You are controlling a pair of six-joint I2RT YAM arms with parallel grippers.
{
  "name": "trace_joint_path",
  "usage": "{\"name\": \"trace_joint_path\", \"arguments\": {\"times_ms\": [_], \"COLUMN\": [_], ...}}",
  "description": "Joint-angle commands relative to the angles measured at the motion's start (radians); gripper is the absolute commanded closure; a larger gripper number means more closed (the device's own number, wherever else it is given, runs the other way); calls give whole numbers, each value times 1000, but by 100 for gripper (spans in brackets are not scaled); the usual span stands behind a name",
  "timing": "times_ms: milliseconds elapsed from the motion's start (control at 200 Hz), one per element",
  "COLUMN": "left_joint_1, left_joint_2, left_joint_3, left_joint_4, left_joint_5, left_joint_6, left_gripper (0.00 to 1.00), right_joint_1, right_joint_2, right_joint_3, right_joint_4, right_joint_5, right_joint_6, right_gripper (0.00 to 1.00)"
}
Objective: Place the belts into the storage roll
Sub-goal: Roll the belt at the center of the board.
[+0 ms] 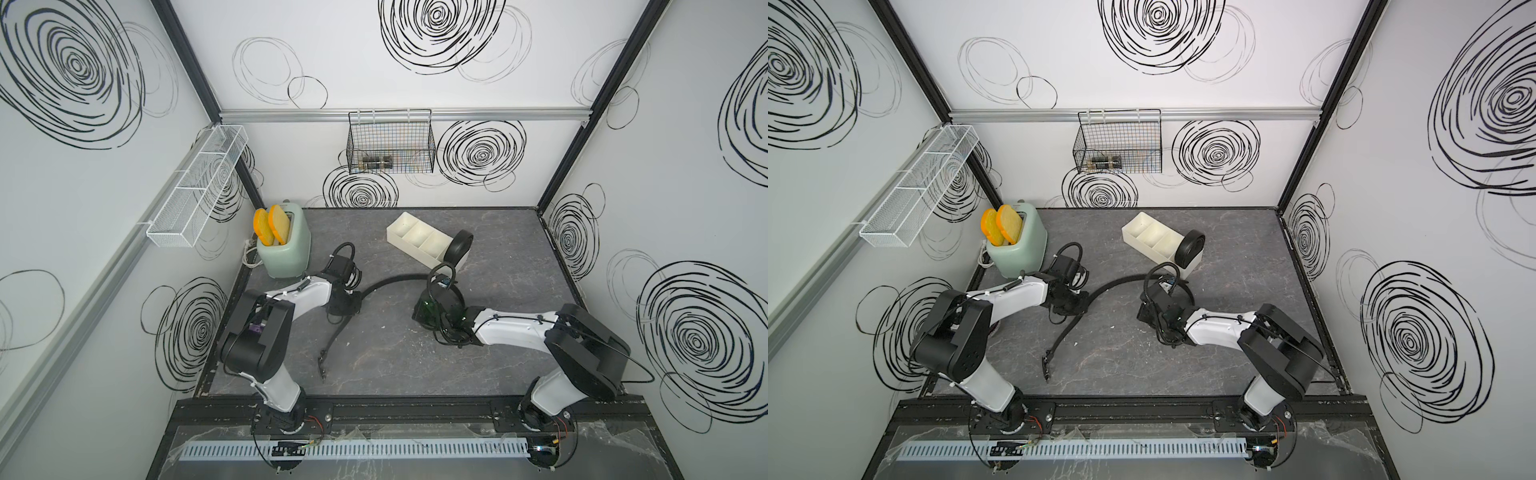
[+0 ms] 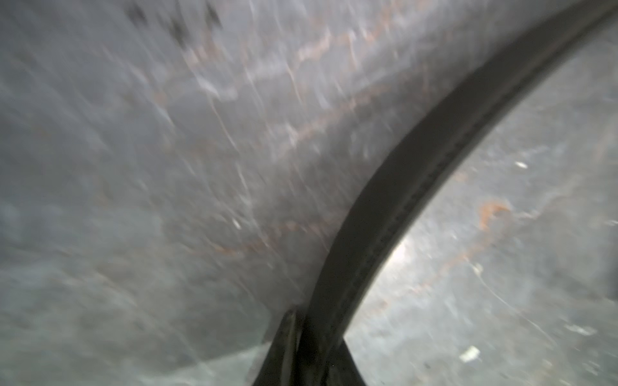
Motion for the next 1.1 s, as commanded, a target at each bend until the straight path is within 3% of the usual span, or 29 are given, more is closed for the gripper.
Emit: {"name": "trace_joint_path", "arguments": {"times_ms": [0, 160, 330, 455, 555, 591, 656, 751, 806, 881, 961, 1026, 1071, 1091], "left_joint_1": [19, 17, -7, -48, -88, -96, -101, -102, -101, -98, -91, -85, -80, -76], "left_joint_2": [-55, -102, -93, -106, -107, -101, -94, -99, -98, -97, -99, -100, -98, -95], "left_joint_3": [-38, -86, -100, -121, -135, -138, -141, -142, -139, -143, -141, -137, -128, -125], "left_joint_4": [79, 167, 201, 245, 264, 266, 259, 241, 228, 227, 220, 211, 201, 196], "left_joint_5": [176, 233, 225, 200, 190, 190, 182, 158, 143, 139, 139, 132, 126, 123], "left_joint_6": [-163, -274, -286, -312, -318, -316, -302, -272, -253, -244, -235, -220, -206, -200], "left_gripper": [84, 85, 86, 87, 87, 87, 88, 88, 88, 88, 88, 88, 88, 88], "right_joint_1": [26, 51, 86, 93, 79, 64, 19, 18, 16, 16, 22, 21, 16, 17], "right_joint_2": [49, 112, 176, 199, 220, 233, 257, 264, 287, 312, 324, 325, 322, 315], "right_joint_3": [86, 134, 154, 163, 173, 196, 340, 512, 554, 517, 476, 477, 501, 516], "right_joint_4": [160, 206, 318, 329, 361, 360, 136, -190, -257, -169, -104, -96, -131, -163], "right_joint_5": [208, 353, 503, 562, 554, 526, 380, 377, 334, 279, 230, 190, 156, 156], "right_joint_6": [394, 679, 921, 1002, 1022, 973, 786, 611, 600, 584, 572, 506, 420, 374], "right_gripper": [100, 100, 100, 100, 100, 100, 100, 100, 100, 100, 63, 45, 38, 27]}}
